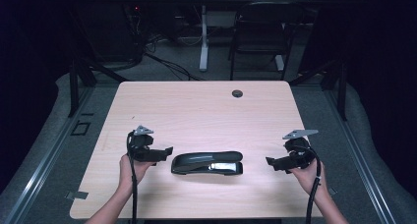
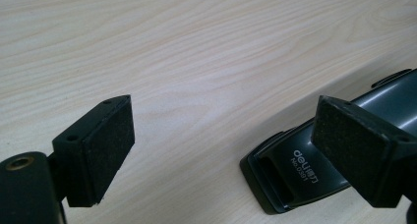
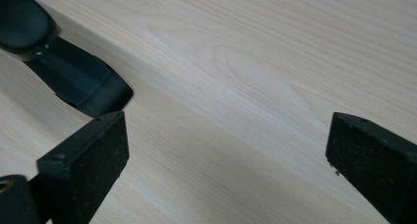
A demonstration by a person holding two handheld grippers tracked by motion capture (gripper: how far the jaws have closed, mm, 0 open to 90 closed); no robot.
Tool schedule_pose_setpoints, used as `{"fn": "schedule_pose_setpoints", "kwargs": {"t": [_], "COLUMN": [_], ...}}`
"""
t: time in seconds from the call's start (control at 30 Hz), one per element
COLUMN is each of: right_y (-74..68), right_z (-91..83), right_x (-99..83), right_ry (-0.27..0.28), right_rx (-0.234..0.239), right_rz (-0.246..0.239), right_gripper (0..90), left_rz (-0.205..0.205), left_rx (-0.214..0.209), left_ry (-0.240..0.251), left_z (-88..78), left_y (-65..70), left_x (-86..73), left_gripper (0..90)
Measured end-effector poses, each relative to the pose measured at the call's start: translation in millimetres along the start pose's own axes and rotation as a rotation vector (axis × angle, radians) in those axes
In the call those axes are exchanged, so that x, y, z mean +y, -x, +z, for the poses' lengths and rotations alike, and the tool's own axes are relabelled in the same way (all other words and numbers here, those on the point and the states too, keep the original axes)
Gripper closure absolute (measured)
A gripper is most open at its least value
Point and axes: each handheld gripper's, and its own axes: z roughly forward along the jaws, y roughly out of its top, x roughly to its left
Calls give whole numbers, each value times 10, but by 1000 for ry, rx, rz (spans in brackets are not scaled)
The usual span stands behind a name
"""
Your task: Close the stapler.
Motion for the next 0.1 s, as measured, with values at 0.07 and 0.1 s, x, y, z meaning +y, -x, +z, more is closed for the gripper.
{"fn": "schedule_pose_setpoints", "kwargs": {"t": [0.07,0.1], "right_y": [21,34], "right_z": [20,32], "right_x": [-11,-15], "right_ry": [-9,-11], "right_rx": [0,5], "right_rz": [-1,1], "right_gripper": [0,0], "left_rz": [-3,-5], "left_rx": [0,2], "left_ry": [-2,-1], "left_z": [13,20], "left_y": [-5,-7], "left_x": [-1,-3], "left_gripper": [94,93]}}
